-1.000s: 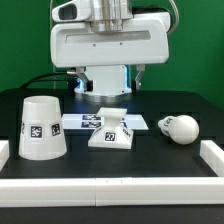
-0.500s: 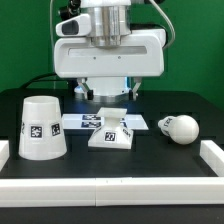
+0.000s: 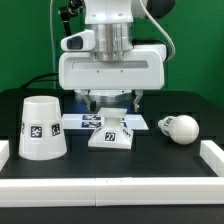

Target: Assemble lamp

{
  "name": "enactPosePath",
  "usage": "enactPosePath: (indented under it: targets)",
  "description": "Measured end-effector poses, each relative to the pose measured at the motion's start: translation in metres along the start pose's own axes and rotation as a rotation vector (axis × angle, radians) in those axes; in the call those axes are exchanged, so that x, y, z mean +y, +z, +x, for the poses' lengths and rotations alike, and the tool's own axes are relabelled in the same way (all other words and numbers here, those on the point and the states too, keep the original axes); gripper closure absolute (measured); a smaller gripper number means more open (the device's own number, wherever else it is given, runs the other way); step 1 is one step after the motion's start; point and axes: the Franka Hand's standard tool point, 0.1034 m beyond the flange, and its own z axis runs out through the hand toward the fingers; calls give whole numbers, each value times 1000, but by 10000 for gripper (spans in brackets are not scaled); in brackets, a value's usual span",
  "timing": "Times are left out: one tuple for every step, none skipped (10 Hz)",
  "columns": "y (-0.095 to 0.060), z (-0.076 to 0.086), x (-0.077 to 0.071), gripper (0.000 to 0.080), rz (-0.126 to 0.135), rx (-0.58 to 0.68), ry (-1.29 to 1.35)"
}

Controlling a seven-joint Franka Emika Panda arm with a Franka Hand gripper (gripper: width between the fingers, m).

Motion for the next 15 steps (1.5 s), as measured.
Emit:
enactPosePath:
  targets:
    - [3, 0, 1, 100, -1, 1, -7]
    - [5, -1, 1, 100, -1, -2, -11]
    - [8, -2, 2, 100, -2, -5, -14]
    - [9, -3, 2, 100, -2, -9, -16]
    - [9, -3, 1, 103, -2, -9, -28]
    - [8, -3, 0, 255, -2, -7, -48]
    - [7, -1, -1, 265, -1, -6, -56]
    - [7, -1, -1, 265, -1, -4, -56]
    - [8, -1, -1, 265, -1, -6, -56]
    - [8, -1, -1, 265, -1, -7, -56]
    - [8, -1, -1, 265, -1, -7, -57]
    - [8, -1, -1, 265, -1, -7, -57]
    - [7, 1, -2, 265, -1, -9, -77]
    - [4, 15, -9, 264, 5, -4, -127]
    - [3, 29, -17, 264, 11, 2, -170]
